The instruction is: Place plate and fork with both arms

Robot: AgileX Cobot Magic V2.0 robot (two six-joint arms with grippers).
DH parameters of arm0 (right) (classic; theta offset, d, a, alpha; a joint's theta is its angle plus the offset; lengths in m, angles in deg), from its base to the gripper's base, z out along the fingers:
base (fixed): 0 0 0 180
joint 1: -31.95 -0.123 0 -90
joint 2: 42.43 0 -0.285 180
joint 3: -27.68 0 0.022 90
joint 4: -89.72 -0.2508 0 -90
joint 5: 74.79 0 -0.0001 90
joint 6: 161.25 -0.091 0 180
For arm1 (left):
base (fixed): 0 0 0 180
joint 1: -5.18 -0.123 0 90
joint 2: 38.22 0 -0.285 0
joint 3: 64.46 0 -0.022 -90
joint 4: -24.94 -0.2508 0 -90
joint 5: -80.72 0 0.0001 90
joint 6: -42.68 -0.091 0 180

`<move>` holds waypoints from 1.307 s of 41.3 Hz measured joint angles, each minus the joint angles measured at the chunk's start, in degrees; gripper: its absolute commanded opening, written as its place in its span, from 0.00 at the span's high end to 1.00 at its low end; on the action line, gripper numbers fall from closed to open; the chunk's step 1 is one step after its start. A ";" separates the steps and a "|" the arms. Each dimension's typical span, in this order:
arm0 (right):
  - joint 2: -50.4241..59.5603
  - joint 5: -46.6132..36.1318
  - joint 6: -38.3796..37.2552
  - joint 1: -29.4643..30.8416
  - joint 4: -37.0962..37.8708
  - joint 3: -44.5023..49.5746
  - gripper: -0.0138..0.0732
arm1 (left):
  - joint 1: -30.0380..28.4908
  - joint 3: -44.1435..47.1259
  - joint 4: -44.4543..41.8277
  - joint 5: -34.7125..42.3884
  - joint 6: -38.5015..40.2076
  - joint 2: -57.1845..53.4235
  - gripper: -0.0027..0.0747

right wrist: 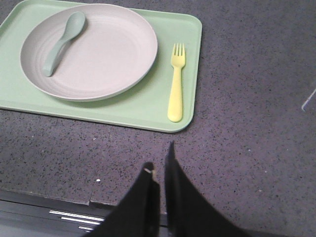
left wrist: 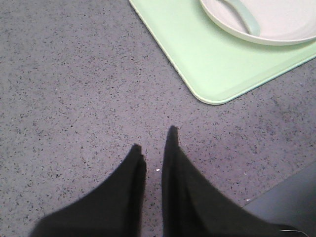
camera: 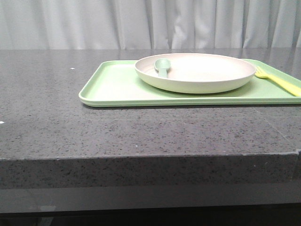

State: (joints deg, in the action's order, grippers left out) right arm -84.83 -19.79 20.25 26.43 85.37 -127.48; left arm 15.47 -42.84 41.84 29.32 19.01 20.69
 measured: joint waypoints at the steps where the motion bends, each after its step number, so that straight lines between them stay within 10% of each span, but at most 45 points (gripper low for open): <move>1: 0.00 0.00 0.10 0.00 0.00 0.00 0.98 | 0.00 0.00 0.00 0.00 0.00 0.00 0.99; 31: 0.00 0.00 0.12 0.00 0.00 0.00 0.98 | -0.73 3.84 0.00 1.50 0.00 -6.43 0.99; 54: 0.00 0.00 0.12 0.00 -0.12 0.00 0.98 | -7.52 40.97 0.00 35.71 0.00 -46.51 0.99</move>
State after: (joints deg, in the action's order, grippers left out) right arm -84.83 -19.79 20.38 26.43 85.26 -127.48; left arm 7.95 -1.87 41.84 65.02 19.01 -25.82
